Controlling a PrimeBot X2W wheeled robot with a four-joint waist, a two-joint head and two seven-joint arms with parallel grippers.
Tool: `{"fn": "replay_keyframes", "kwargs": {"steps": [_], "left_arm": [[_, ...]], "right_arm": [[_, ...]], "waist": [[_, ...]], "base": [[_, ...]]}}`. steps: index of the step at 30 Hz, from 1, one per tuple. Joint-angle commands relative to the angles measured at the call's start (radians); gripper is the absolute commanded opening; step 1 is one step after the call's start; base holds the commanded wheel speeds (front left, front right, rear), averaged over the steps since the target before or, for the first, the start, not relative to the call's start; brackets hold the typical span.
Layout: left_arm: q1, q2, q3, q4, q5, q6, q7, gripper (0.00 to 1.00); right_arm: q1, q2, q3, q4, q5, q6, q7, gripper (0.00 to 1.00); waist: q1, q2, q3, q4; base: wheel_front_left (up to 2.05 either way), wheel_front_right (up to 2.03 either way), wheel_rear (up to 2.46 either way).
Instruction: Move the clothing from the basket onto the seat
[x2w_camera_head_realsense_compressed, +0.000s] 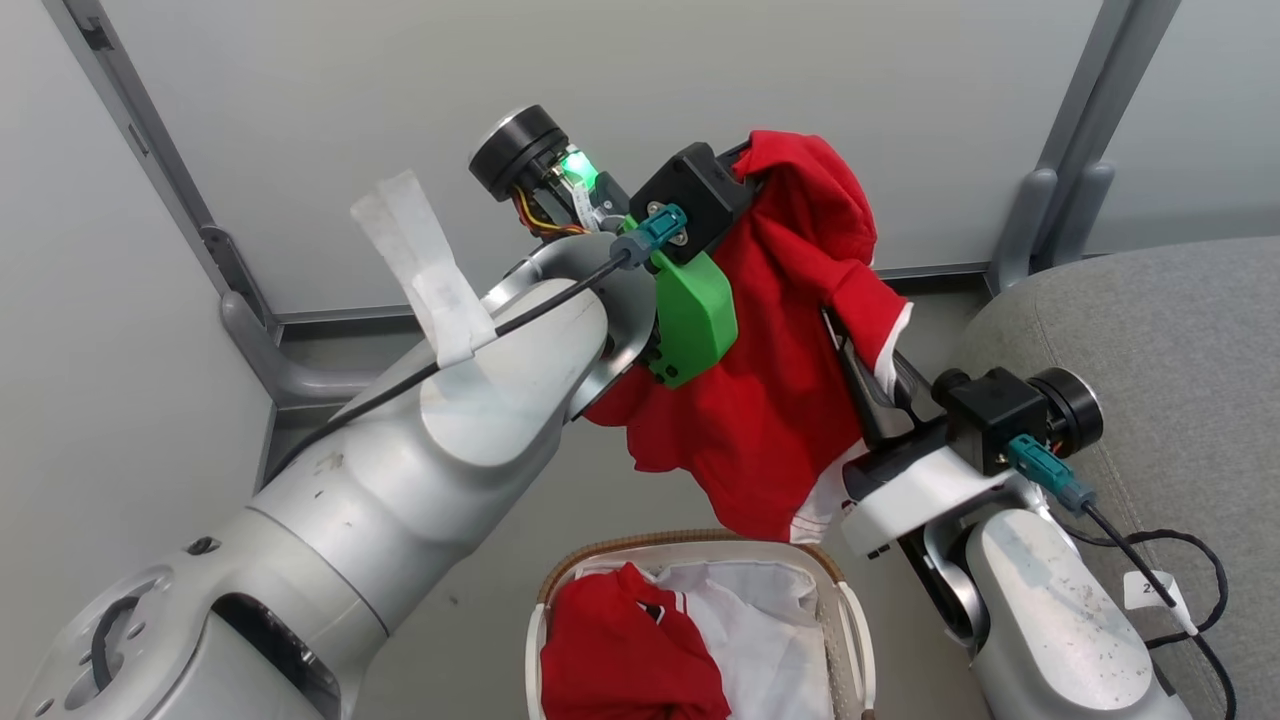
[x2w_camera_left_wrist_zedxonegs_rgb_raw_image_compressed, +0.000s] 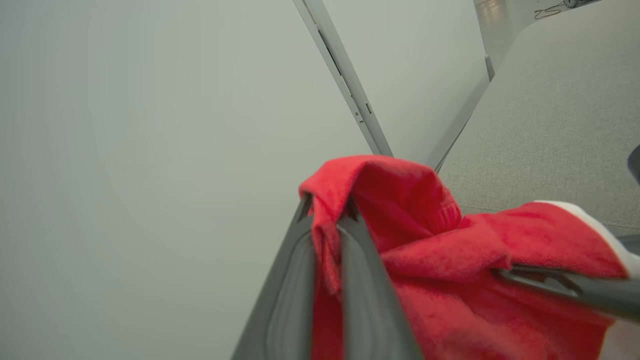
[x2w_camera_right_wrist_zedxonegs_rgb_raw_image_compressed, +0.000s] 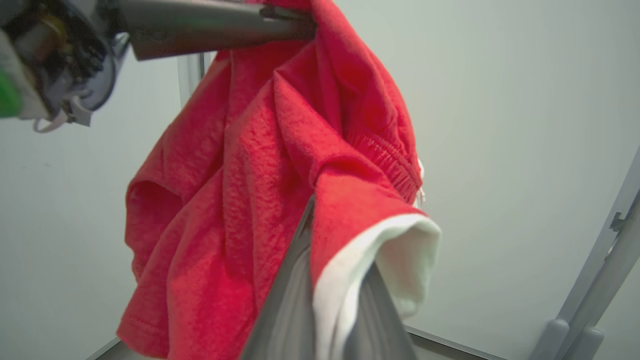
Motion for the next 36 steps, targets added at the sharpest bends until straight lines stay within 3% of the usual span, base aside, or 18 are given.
{"fn": "replay_keyframes", "kwargs": {"steps": [1, 13, 14, 17, 19, 24, 30, 36], "left_arm": [[0.015, -0.001, -0.001, 0.007, -0.011, 0.009, -0.006, 0.0], [0.068, 0.0, 0.023, 0.036, -0.053, 0.026, -0.058, 0.01], [0.081, 0.0, 0.026, 0.034, -0.062, 0.027, -0.065, 0.16], [0.124, 0.0, 0.032, 0.024, -0.094, 0.035, -0.081, 0.38], [0.163, 0.0, 0.044, 0.011, -0.124, 0.043, -0.093, 0.98], [0.271, 0.0, 0.076, -0.005, -0.173, 0.078, -0.113, 1.0], [0.401, 0.0, 0.157, -0.073, -0.143, 0.106, -0.115, 1.0], [0.534, 0.011, 0.232, -0.111, -0.075, 0.084, -0.114, 1.0]], "right_arm": [[-0.008, -0.004, -0.003, 0.004, -0.003, -0.001, -0.002, 0.0], [-0.013, -0.004, -0.021, 0.006, -0.011, -0.001, -0.002, 0.0], [-0.014, -0.004, -0.027, 0.005, -0.013, -0.001, -0.002, 0.0], [-0.018, -0.004, -0.044, 0.001, -0.016, -0.001, -0.002, 0.0], [-0.022, -0.004, -0.056, -0.003, -0.025, -0.001, -0.002, 0.0], [-0.027, -0.004, -0.085, -0.009, -0.048, -0.001, -0.002, 0.0], [-0.011, -0.004, -0.117, -0.011, -0.085, -0.001, -0.002, 0.0], [0.01, -0.004, -0.158, -0.008, -0.111, -0.001, -0.002, 0.0]], "waist": [[0.0, 0.0, 0.001, -0.001], [0.0, 0.0, 0.008, -0.013], [0.0, 0.0, 0.009, -0.014], [0.0, 0.0, 0.012, -0.014], [0.0, 0.0, 0.015, -0.015], [0.0, 0.0, 0.025, -0.021], [0.0, 0.0, 0.037, -0.026], [0.0, 0.0, 0.043, -0.032]], "base": [[0.0, 0.0, 0.0], [0.0, 0.0, 0.0], [0.0, 0.0, 0.0], [0.0, 0.0, 0.0], [0.0, 0.0, 0.0], [0.0, 0.0, 0.0], [0.0, 0.0, 0.0], [0.0, 0.0, 0.0]]}}
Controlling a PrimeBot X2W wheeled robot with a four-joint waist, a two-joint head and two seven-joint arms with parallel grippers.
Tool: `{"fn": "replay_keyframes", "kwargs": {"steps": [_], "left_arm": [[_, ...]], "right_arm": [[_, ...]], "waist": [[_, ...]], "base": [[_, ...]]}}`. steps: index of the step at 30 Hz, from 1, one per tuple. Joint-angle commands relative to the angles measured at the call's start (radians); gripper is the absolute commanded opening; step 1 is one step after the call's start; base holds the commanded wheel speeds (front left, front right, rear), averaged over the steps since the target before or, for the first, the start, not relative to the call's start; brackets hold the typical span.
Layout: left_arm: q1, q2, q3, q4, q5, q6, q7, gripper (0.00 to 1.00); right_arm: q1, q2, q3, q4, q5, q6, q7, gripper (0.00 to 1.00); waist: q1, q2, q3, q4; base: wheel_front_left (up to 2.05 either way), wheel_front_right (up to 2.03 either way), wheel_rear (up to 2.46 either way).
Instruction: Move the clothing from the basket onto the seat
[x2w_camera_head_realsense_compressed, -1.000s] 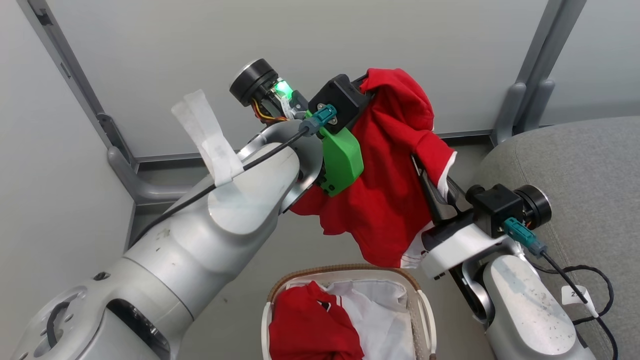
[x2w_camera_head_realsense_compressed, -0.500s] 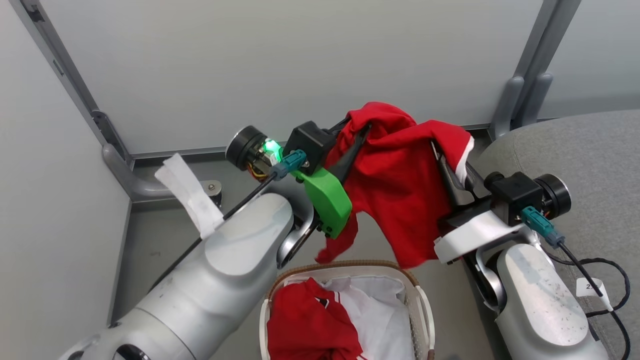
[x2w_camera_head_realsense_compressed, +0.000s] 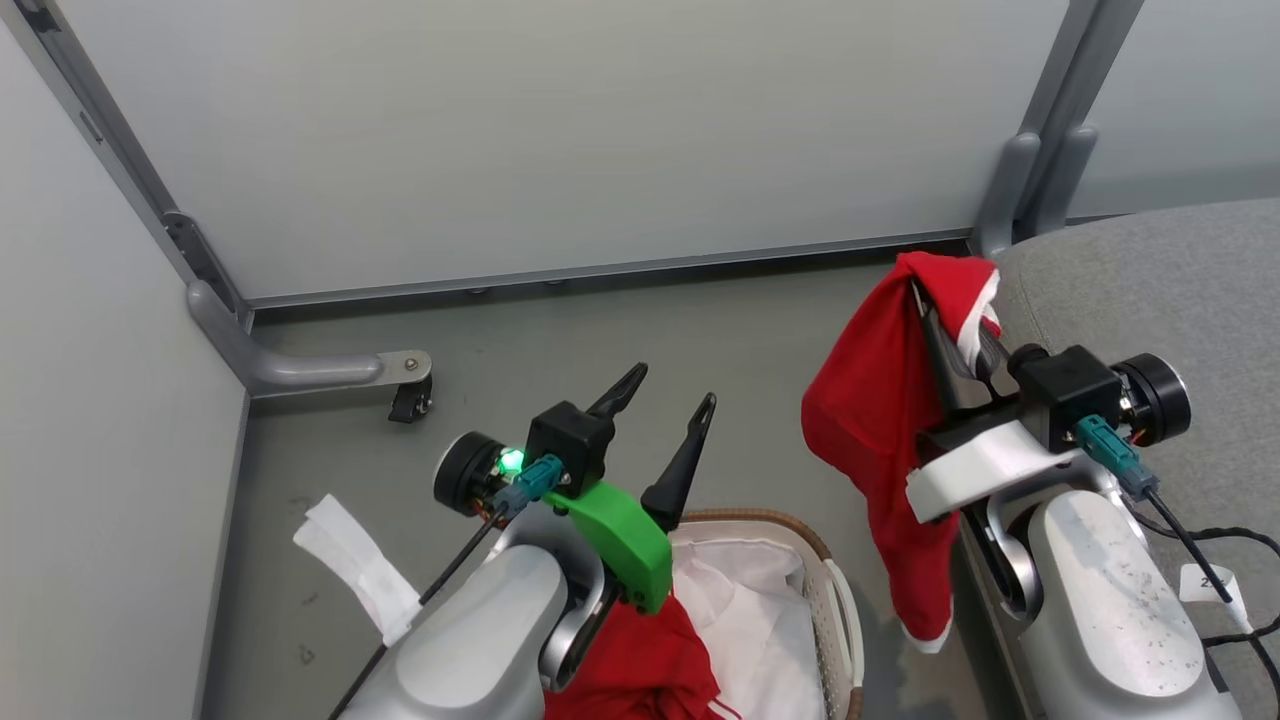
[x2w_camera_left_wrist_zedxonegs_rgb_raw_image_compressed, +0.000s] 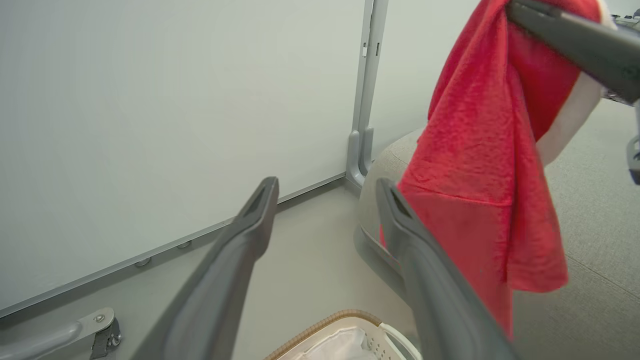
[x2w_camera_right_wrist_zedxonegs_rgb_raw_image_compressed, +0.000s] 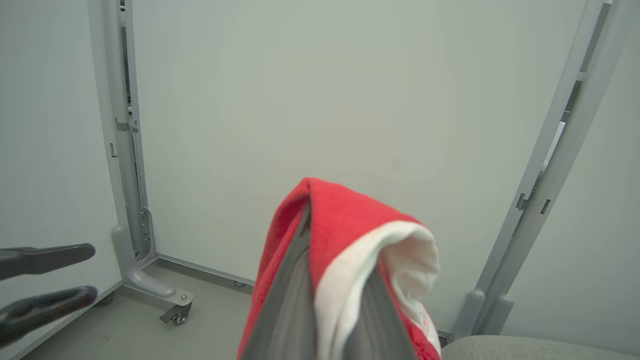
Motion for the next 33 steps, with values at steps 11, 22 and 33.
{"fn": "replay_keyframes", "kwargs": {"steps": [11, 22, 33], "left_arm": [[0.135, 0.003, 0.135, -0.072, 0.132, -0.036, 0.0, 1.0], [0.212, -0.003, 0.219, -0.137, 0.205, -0.054, 0.0, 1.0], [0.23, -0.002, 0.198, -0.196, 0.208, -0.059, 0.0, 1.0]], "right_arm": [[0.026, -0.003, -0.032, -0.013, -0.018, -0.001, -0.002, 0.0], [-0.019, -0.004, -0.032, -0.032, -0.037, -0.001, -0.002, 0.0], [-0.022, -0.003, -0.092, -0.056, -0.089, -0.001, -0.002, 0.0]], "waist": [[0.0, 0.0, 0.006, -0.006], [0.0, 0.0, 0.039, -0.117], [0.0, 0.0, 0.093, -0.337]], "base": [[0.0, 0.0, 0.0], [0.0, 0.0, 0.0], [0.0, 0.0, 0.0]]}}
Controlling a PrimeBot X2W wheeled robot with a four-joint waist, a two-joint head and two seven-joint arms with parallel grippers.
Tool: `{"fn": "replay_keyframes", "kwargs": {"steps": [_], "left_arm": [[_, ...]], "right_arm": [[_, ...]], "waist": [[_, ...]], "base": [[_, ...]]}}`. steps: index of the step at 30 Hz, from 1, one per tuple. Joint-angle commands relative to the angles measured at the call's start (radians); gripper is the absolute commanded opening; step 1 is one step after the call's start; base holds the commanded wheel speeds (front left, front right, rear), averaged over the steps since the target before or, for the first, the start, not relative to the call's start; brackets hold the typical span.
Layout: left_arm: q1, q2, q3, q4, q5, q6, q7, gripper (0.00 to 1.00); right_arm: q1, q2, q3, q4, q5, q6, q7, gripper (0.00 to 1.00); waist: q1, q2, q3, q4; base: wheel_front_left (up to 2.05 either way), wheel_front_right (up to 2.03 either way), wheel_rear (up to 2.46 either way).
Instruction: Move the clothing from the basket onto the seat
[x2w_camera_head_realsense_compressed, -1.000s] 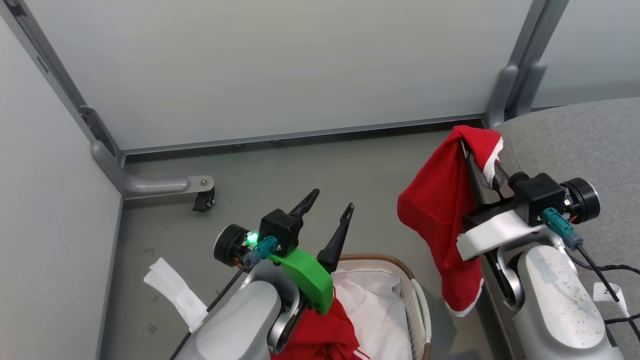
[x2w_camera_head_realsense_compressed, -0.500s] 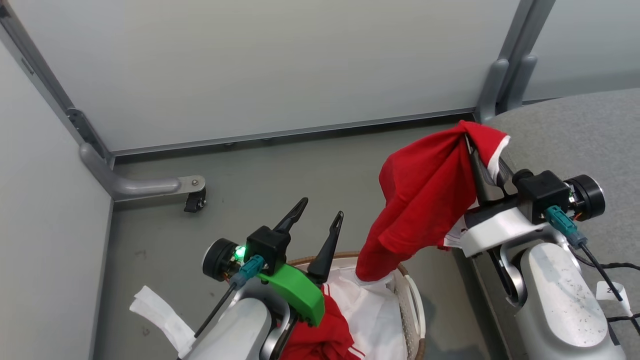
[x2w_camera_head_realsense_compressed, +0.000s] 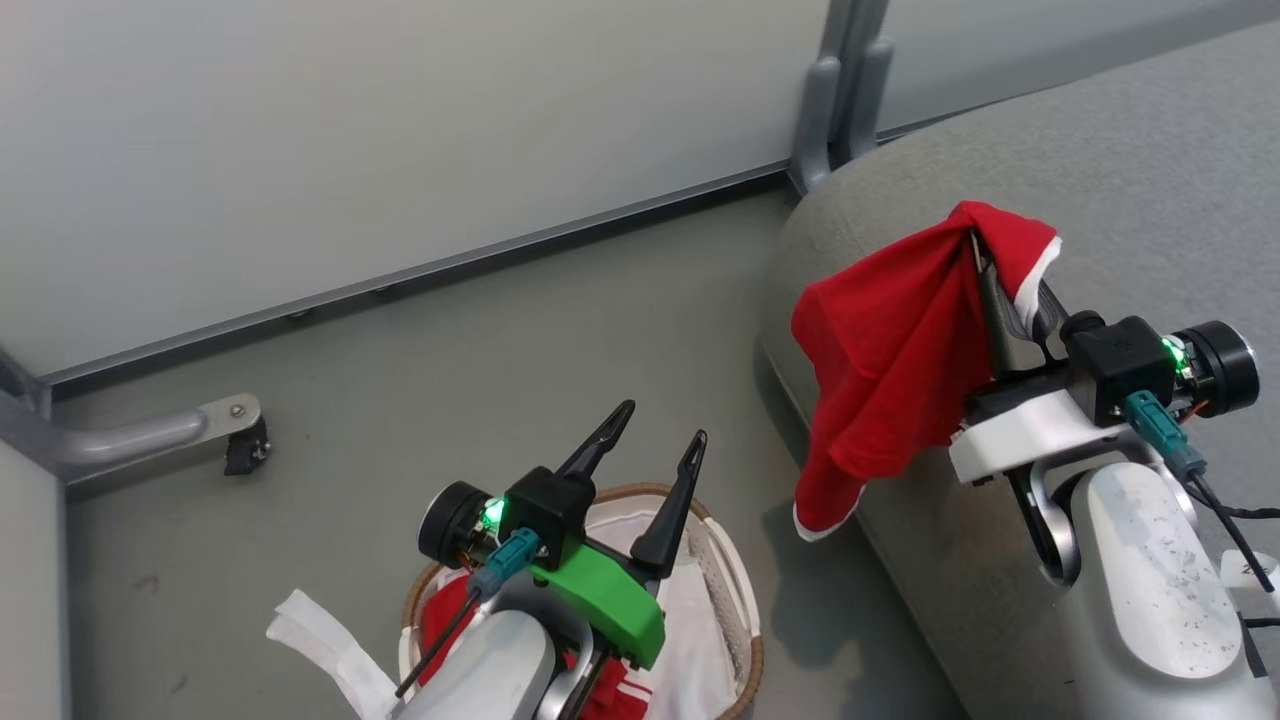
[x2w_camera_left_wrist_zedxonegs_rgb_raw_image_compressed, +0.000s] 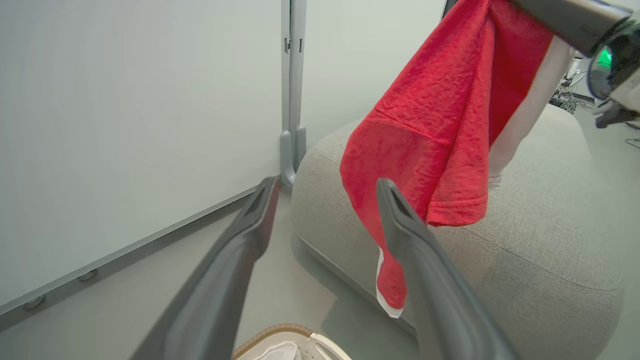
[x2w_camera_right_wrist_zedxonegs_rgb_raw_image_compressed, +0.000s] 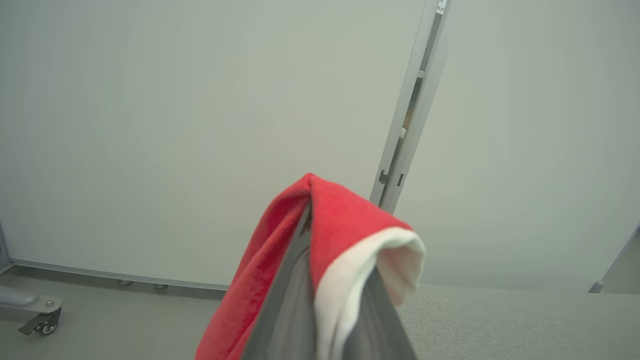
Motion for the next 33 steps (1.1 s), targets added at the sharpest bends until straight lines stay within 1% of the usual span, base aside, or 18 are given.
{"fn": "replay_keyframes", "kwargs": {"steps": [1, 8, 12, 15, 18, 21, 28, 33], "left_arm": [[0.01, 0.003, -0.004, -0.005, -0.001, -0.001, 0.001, 1.0], [-0.009, 0.003, -0.023, -0.002, 0.006, -0.003, 0.001, 1.0], [-0.022, 0.003, -0.026, -0.003, 0.017, -0.004, 0.001, 1.0], [-0.03, 0.004, -0.024, -0.009, 0.03, -0.006, 0.001, 1.0], [-0.039, 0.004, -0.022, -0.02, 0.047, -0.01, 0.001, 1.0], [-0.054, 0.004, -0.015, -0.021, 0.068, -0.012, 0.001, 1.0], [-0.098, 0.007, 0.011, -0.025, 0.135, -0.021, 0.001, 1.0], [-0.145, 0.019, 0.018, -0.039, 0.18, -0.03, 0.001, 1.0]], "right_arm": [[-0.004, -0.002, -0.006, -0.006, -0.003, -0.001, -0.002, 0.0], [-0.023, -0.002, -0.017, -0.013, 0.007, -0.001, -0.002, 0.0], [-0.044, -0.002, -0.021, -0.016, 0.013, -0.001, -0.002, 0.0], [-0.08, -0.002, -0.026, -0.024, -0.002, -0.001, -0.002, 0.0], [-0.131, -0.003, -0.043, -0.028, -0.033, -0.001, -0.002, 0.0], [-0.213, -0.028, -0.077, -0.03, -0.057, -0.001, -0.002, 0.0], [-0.457, -0.146, -0.152, 0.017, -0.082, -0.001, -0.002, 0.0], [-0.6, -0.209, -0.228, 0.087, -0.087, -0.001, -0.002, 0.0]], "waist": [[0.0, -0.0001, 0.043, -0.112], [0.0, -0.0001, 0.072, -0.211], [0.0, -0.0001, 0.091, -0.239], [0.0, -0.0001, 0.109, -0.244], [0.0, -0.0001, 0.132, -0.236], [0.0, -0.0001, 0.169, -0.217], [0.0, -0.0001, 0.286, -0.156], [0.0, -0.0001, 0.393, -0.109]], "base": [[0.0, 0.0, 0.0], [0.0, 0.0, 0.0], [0.0, 0.0, 0.0], [0.0, 0.0, 0.0], [0.0, 0.0, 0.0], [0.0, 0.0, 0.0], [0.0, 0.0, 0.0], [0.0, 0.0, 0.0]]}}
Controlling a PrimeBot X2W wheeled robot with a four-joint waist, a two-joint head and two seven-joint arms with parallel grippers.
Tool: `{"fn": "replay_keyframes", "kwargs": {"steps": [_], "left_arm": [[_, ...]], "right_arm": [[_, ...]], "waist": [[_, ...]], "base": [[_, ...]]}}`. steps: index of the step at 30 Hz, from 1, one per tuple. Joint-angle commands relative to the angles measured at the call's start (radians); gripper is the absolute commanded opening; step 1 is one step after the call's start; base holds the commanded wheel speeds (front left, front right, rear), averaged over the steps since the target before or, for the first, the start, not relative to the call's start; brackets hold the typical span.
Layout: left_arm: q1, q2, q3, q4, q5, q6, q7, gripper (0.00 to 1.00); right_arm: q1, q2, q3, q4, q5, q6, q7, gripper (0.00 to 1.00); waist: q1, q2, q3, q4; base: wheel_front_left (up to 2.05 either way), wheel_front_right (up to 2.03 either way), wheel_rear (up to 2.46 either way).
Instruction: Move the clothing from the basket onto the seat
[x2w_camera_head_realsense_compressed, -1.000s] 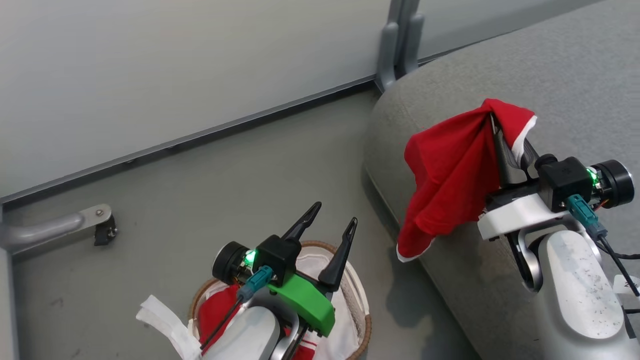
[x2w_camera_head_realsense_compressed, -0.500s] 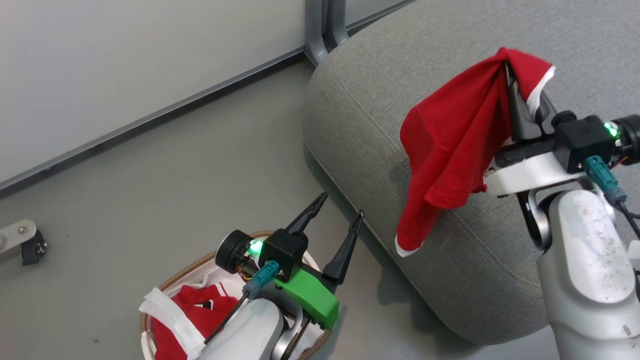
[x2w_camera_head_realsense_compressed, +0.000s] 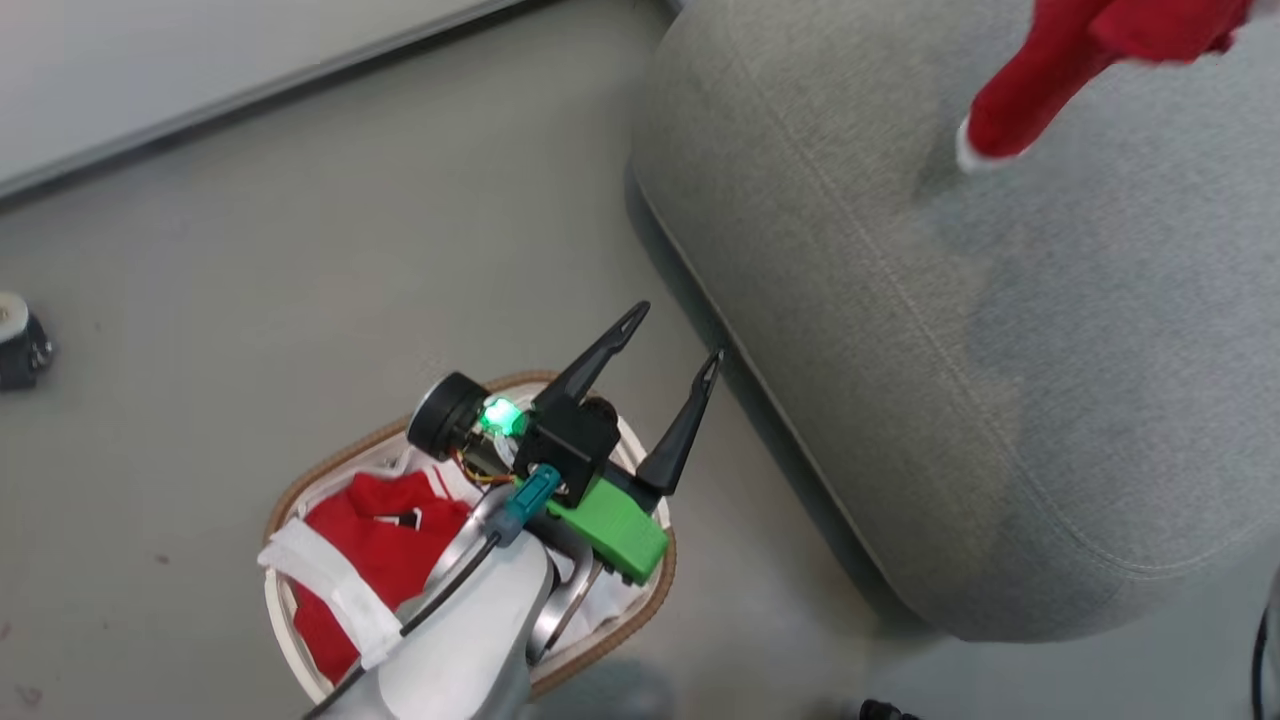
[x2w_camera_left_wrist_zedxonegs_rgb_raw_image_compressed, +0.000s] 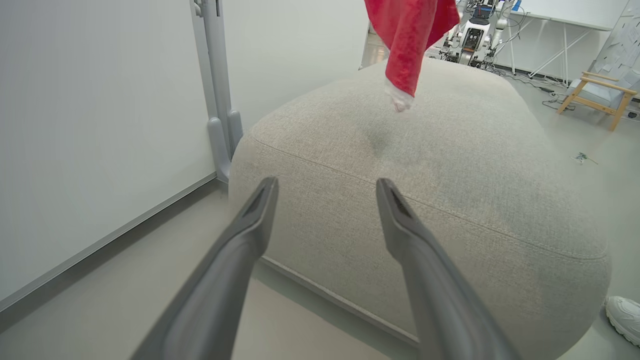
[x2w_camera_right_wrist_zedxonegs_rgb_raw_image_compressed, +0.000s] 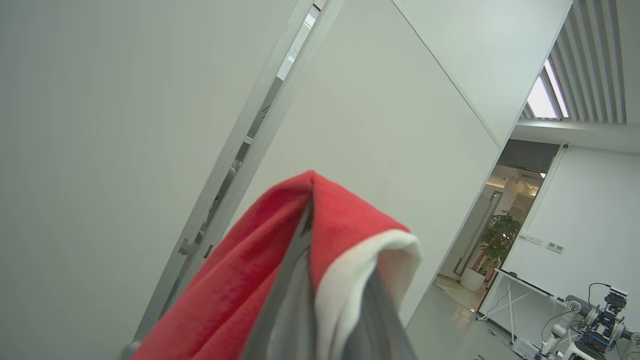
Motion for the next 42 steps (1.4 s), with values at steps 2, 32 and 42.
{"fn": "replay_keyframes", "kwargs": {"steps": [2, 32, 42], "left_arm": [[-0.039, 0.012, 0.007, -0.012, 0.016, -0.006, 0.001, 1.0], [-0.116, 0.036, 0.031, -0.042, 0.068, -0.002, 0.001, 1.0], [-0.082, 0.022, 0.042, -0.037, 0.049, -0.006, 0.001, 1.0]], "right_arm": [[-0.064, -0.025, -0.035, 0.041, -0.009, -0.001, -0.002, 0.0], [0.031, 0.097, -0.254, 0.258, -0.089, -0.001, -0.002, 1.0], [0.176, 0.116, -0.221, 0.179, -0.083, -0.001, -0.002, 1.0]], "waist": [[-0.0001, -0.0001, 0.143, 0.084], [-0.0001, -0.0001, 0.384, 0.138], [-0.0001, -0.0001, 0.292, 0.137]], "base": [[0.0, 0.0, 0.0], [0.0, 0.0, 0.0], [0.0, 0.0, 0.0]]}}
